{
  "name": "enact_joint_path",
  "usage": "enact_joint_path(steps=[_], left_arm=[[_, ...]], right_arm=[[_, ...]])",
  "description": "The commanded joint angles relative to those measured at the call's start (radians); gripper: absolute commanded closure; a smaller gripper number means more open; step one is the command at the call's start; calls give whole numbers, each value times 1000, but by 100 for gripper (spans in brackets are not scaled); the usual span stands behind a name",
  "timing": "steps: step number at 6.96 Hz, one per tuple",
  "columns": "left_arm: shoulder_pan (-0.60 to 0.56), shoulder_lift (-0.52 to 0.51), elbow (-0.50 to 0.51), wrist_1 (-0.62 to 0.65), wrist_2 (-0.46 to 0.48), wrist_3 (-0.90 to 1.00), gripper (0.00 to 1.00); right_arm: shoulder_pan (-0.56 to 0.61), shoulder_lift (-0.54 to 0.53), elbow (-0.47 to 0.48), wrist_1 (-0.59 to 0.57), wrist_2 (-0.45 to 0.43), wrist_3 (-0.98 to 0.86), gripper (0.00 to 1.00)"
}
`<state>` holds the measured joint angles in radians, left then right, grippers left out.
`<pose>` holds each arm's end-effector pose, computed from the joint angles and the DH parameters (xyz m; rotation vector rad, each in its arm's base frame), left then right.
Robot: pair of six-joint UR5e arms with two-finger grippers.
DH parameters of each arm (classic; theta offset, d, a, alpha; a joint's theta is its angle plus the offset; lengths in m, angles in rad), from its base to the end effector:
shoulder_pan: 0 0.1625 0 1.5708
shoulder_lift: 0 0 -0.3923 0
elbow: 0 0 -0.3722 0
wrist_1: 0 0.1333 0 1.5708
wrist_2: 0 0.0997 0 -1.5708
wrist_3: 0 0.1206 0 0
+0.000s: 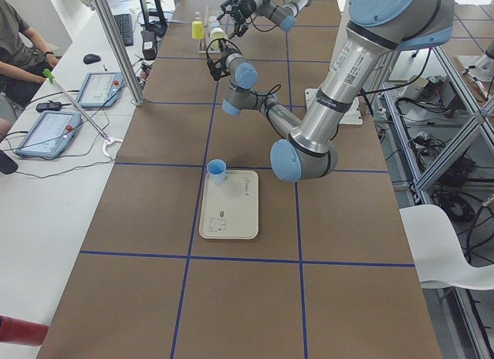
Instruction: Transfer IKEA cup to right arm and place on rack
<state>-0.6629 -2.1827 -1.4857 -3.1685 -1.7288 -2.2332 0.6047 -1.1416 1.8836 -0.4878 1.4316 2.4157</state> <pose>0.3994 -0.4569 0.1491 -0.0955 2.1774 -0.6108 -0.3492 -0.4237 0.1412 -0.1311 -1.9761 1.1172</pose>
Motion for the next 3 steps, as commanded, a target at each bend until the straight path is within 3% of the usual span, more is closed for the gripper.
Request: enact_joint_path(steps=[1, 3], left_arm=[[26, -20, -5, -1, 0, -5, 100], [26, -23, -7, -1, 0, -29, 100]], right_arm=[[1, -1, 0, 0, 0, 0, 2], [1, -1, 0, 0, 0, 0, 2]])
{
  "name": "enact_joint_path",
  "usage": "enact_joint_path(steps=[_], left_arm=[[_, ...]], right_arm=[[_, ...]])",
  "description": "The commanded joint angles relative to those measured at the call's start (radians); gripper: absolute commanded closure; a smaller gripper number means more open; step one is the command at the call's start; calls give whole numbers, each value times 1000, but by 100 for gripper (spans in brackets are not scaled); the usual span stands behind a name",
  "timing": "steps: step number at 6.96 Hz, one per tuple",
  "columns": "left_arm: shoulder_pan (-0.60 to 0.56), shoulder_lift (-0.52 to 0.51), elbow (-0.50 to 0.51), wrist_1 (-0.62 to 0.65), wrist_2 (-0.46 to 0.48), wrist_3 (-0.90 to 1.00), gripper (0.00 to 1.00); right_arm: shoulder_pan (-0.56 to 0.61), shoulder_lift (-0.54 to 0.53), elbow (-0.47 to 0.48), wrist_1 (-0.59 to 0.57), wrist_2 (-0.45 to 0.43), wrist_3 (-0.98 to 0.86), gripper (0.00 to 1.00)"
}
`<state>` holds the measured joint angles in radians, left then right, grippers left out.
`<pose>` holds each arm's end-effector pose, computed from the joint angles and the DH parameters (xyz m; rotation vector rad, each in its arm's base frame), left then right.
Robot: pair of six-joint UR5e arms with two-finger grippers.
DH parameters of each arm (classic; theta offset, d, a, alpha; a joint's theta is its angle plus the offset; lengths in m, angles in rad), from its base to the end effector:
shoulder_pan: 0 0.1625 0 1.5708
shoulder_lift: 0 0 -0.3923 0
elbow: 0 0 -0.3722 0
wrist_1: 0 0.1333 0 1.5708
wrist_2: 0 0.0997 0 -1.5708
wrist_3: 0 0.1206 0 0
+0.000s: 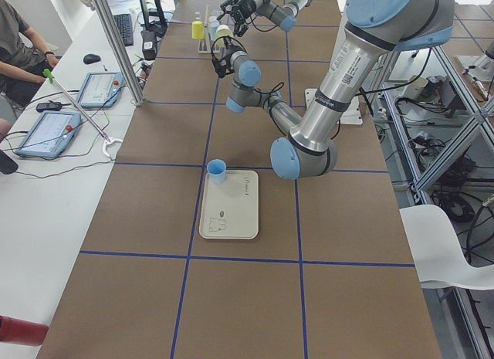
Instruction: Transfer IKEA cup to right arm and place on rack
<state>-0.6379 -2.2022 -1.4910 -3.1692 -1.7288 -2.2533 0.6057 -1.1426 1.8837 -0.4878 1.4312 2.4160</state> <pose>0.4088 -0.4454 0.1355 -0.1433 2.1980 -0.5923 -0.3487 -0.4241 0.1417 -0.1299 -1.9756 1.1188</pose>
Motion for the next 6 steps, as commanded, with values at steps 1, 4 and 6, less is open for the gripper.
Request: enact_joint_path(steps=[1, 4, 6], left_arm=[[1, -10, 0, 2, 0, -12, 100], [12, -13, 0, 2, 0, -9, 100], [15, -14, 0, 2, 0, -11, 100]], right_arm=[[0, -2, 0, 0, 0, 0, 2], [0, -5, -1, 0, 0, 0, 6], [0, -8, -3, 0, 0, -1, 28]])
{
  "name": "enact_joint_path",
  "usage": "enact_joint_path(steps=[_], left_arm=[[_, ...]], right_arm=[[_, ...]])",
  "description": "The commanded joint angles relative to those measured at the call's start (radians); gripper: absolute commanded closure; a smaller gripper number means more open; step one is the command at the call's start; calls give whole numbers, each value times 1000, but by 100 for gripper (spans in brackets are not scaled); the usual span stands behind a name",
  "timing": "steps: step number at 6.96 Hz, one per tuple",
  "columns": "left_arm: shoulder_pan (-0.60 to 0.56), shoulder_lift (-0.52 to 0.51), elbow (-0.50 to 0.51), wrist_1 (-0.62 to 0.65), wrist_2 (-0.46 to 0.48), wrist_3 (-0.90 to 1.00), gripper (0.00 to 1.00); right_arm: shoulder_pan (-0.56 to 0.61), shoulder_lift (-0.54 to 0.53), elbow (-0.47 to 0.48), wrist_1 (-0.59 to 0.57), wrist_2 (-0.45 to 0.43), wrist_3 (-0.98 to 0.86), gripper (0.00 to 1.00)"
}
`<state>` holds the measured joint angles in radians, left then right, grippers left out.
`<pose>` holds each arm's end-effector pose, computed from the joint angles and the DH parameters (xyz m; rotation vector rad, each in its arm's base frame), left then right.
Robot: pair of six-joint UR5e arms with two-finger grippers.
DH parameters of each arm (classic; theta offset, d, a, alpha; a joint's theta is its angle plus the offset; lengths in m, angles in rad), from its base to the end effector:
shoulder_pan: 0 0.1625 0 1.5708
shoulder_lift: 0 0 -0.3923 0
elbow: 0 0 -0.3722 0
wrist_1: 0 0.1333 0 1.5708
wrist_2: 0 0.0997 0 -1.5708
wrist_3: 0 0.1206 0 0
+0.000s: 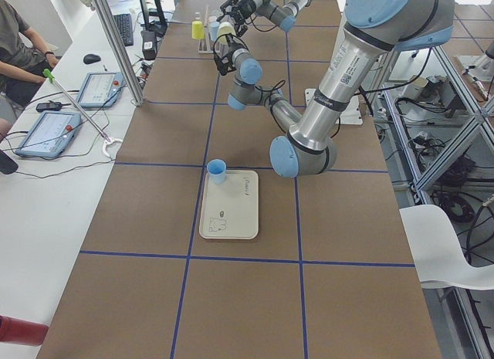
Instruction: Transfer IKEA cup to right arm and place on rack
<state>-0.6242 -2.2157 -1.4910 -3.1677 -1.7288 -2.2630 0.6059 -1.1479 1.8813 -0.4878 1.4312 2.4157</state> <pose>0.4147 -0.4396 0.1275 -0.1684 2.2069 -0.5827 -0.3495 -0.4247 0.1453 -0.1281 -1.9676 1.1222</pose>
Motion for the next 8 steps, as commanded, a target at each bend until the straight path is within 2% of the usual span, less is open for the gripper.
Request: enact_joint_path(steps=[1, 2, 3, 4, 5, 8], left_arm=[[1, -1, 0, 0, 0, 0, 100], [1, -1, 0, 3, 0, 0, 90], [1, -2, 0, 14, 0, -1, 67], [1, -1, 0, 14, 0, -1, 39], [1, -1, 0, 15, 0, -1, 1], [-12, 14, 0, 15, -9, 17, 1]], right_arm=[[0, -6, -1, 0, 0, 0, 58], [0, -7, 1, 2, 3, -1, 100], [0, -9, 2, 2, 2, 0, 100], [0, -9, 2, 2, 2, -1, 100], [0, -9, 2, 2, 2, 0, 100], [27, -33, 6, 0, 2, -19, 100]])
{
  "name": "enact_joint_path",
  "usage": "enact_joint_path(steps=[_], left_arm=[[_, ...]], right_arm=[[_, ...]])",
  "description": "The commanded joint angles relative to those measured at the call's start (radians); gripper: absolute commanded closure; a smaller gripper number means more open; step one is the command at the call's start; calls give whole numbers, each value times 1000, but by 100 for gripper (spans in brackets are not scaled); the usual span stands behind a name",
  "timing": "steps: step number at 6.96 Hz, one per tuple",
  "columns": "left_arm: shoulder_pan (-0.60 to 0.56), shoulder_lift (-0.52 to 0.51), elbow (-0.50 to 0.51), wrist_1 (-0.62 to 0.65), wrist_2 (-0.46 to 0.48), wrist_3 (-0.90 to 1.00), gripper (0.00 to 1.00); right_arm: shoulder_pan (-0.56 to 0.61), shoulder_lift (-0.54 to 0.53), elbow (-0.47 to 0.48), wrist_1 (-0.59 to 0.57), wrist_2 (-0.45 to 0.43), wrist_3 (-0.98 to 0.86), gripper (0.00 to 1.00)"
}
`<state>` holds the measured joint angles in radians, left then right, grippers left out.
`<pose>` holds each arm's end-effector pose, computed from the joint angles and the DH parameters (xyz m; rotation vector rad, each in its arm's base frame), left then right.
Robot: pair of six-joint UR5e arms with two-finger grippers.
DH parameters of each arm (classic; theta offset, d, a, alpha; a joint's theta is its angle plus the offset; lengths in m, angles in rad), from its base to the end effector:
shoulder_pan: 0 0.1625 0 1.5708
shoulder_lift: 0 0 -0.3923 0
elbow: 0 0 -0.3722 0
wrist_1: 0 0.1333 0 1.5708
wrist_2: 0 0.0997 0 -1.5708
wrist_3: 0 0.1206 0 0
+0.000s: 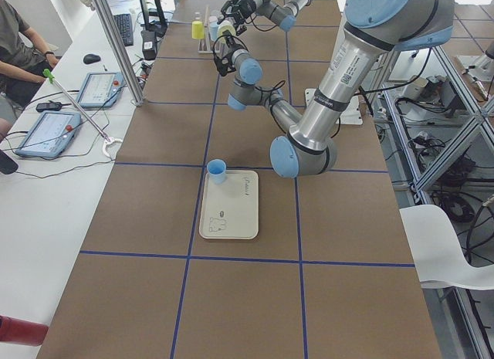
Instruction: Transfer IKEA cup to right arm and place on rack
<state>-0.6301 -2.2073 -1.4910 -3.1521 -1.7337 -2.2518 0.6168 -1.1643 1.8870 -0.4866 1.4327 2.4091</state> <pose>0.4145 -0.4431 0.1333 -0.1535 2.1835 -0.5898 -0.3433 -0.4272 0.1518 -0.1104 -1.9593 1.1280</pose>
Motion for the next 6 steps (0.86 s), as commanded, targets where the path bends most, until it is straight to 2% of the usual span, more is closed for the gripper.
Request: enact_joint_path(steps=[1, 2, 4, 6], left_arm=[[-10, 11, 3, 1, -4, 6, 1], [-11, 20, 3, 1, -4, 6, 1], [-11, 20, 6, 1, -3, 6, 1], [-10, 21, 6, 1, -1, 6, 2]], right_arm=[[64, -73, -5, -4, 0, -43, 100], [114, -118, -34, -15, 0, -186, 100], [220, -129, -98, -62, 8, -459, 100], [294, -147, -129, -152, -43, -921, 100]])
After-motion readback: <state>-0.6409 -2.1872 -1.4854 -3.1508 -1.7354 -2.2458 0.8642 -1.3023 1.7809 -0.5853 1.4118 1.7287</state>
